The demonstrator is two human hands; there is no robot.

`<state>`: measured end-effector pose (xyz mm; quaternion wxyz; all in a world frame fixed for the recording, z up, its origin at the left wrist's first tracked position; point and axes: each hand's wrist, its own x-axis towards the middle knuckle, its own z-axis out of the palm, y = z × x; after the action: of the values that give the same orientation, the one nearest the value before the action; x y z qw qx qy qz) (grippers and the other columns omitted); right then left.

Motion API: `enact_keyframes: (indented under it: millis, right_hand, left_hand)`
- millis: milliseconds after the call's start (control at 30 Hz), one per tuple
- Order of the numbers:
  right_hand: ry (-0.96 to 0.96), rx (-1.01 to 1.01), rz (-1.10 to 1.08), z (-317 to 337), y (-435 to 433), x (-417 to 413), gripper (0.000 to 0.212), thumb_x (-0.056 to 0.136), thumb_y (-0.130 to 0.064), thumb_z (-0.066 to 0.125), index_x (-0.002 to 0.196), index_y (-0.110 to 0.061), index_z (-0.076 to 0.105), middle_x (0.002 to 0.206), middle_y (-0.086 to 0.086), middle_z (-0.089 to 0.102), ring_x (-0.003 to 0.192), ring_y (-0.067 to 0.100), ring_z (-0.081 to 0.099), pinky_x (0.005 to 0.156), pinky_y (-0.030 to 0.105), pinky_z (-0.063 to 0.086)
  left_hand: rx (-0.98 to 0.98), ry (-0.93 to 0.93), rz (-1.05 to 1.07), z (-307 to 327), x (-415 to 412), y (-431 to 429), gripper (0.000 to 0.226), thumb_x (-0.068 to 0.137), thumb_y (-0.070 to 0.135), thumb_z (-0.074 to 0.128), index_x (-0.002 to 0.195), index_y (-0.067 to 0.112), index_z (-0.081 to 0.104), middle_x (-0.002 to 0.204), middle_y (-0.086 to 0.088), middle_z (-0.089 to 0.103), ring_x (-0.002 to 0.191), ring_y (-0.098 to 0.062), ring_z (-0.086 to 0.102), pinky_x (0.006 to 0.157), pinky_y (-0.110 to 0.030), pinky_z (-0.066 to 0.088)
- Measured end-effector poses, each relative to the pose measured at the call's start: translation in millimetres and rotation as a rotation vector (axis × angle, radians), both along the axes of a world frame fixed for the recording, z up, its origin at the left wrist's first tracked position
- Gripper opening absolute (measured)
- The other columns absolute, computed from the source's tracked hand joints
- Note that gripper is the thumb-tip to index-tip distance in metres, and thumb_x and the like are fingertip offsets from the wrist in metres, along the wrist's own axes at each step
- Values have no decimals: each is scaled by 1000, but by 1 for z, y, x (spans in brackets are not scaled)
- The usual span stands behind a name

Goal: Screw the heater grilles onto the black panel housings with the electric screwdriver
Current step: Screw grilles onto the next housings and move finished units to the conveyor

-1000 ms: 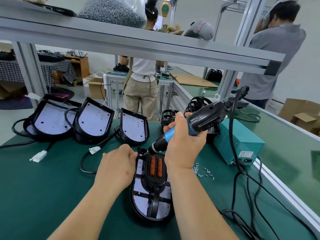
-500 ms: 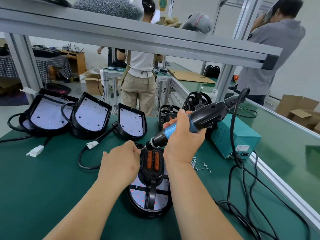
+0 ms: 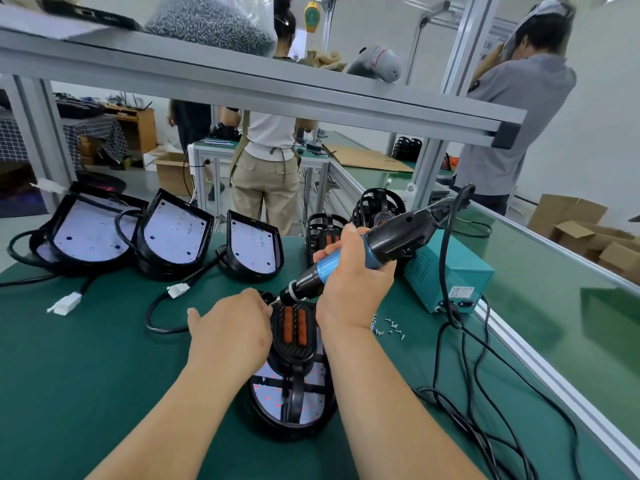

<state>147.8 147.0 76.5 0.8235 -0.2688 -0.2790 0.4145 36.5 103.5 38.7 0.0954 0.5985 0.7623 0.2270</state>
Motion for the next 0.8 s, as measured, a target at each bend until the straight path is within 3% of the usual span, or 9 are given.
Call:
enact_keyframes:
  millis: [267, 367, 433, 500, 567, 633, 667, 733, 800]
  right_hand:
    - [112, -84, 38, -5, -13, 6, 27, 73, -21, 69, 92, -13, 52, 63, 9, 54, 61, 28, 51, 54, 32, 53]
    - [136, -85, 46, -9, -15, 16, 20, 83, -15, 68, 94, -14, 52, 55, 4, 54, 53, 26, 52, 57, 35, 52]
    - [174, -85, 46, -9, -14, 28, 16, 90, -11, 65, 95, -14, 51, 53, 2, 52, 47, 20, 52, 57, 36, 51]
    - [216, -85, 46, -8, -15, 42, 15, 91, -10, 63, 97, -14, 50, 53, 3, 51, 46, 20, 51, 57, 35, 50]
    - [261, -75, 53, -9, -18, 56, 15, 92, -11, 62, 98, -14, 49, 55, 4, 50, 46, 20, 50, 56, 35, 51]
    - [314, -80, 63, -13, -21, 69, 18, 91, -13, 63, 101, -14, 47, 55, 4, 51, 46, 20, 51, 56, 35, 53]
    - [341, -87, 70, -14, -23, 74, 21, 91, -15, 63, 104, -14, 46, 55, 4, 51, 46, 20, 51, 56, 34, 53]
    - [392, -97, 87, -15, -24, 82, 27, 90, -18, 64, 108, -14, 44, 58, 3, 50, 48, 21, 50, 58, 33, 54]
    - [428, -88, 104, -12, -24, 89, 29, 90, -21, 64, 108, -15, 42, 61, 2, 48, 50, 21, 50, 61, 32, 54]
  left_hand:
    - [-47, 113, 60, -3, -3, -14, 14, 97, 17, 44, 86, 22, 51, 70, 8, 51, 76, -22, 50, 117, -59, 17]
    - [-5, 103, 51, -1, -5, -19, 18, 98, 23, 46, 86, 24, 58, 71, 9, 57, 78, -19, 52, 117, -57, 17]
    - [95, 40, 21, 3, -9, -22, 19, 98, 31, 51, 87, 29, 67, 73, 13, 54, 81, -18, 54, 109, -49, 30]
    - [219, -62, -27, 8, -13, -21, 16, 95, 32, 58, 90, 30, 73, 83, 11, 64, 86, -21, 61, 85, -34, 43]
    - [298, -190, -67, 13, -12, -17, 13, 92, 30, 64, 86, 32, 76, 86, 15, 71, 84, -12, 63, 74, -26, 42]
    - [326, -366, -123, 15, -6, -13, 13, 88, 27, 70, 80, 36, 76, 76, 26, 68, 77, 5, 61, 70, -11, 40]
    - [328, -449, -149, 15, -1, -12, 16, 86, 25, 72, 78, 38, 74, 71, 27, 67, 74, 8, 61, 71, -9, 41]
    - [315, -578, -162, 10, 7, -11, 21, 83, 20, 76, 76, 38, 69, 64, 21, 66, 68, 1, 62, 73, -19, 48]
    - [300, -569, -154, 5, 12, -13, 22, 81, 14, 78, 74, 31, 65, 61, 15, 66, 61, 0, 60, 66, -14, 45]
